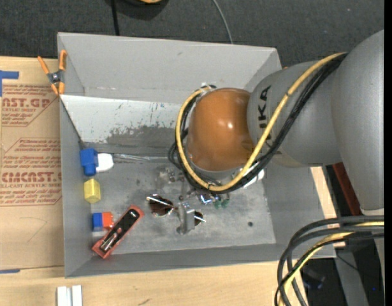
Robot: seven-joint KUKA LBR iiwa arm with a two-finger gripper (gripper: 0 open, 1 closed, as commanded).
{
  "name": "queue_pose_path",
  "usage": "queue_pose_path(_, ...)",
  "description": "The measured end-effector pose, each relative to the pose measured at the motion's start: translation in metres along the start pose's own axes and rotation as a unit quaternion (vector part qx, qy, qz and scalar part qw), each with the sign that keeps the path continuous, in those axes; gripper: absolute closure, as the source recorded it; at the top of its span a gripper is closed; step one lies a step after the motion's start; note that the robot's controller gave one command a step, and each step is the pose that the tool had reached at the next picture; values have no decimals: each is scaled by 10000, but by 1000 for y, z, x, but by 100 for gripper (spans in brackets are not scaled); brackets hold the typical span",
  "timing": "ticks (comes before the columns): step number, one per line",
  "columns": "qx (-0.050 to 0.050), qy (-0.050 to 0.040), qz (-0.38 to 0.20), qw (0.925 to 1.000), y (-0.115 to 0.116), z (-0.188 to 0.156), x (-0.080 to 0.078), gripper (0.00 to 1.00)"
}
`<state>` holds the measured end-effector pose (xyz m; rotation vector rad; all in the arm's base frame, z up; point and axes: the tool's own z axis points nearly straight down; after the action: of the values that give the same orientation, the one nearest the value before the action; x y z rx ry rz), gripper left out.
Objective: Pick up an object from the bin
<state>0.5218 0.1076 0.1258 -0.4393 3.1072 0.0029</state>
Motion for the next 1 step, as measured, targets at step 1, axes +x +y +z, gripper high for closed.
queue_pose_path(1,-7,-5,113,9999,-24,31,6,0)
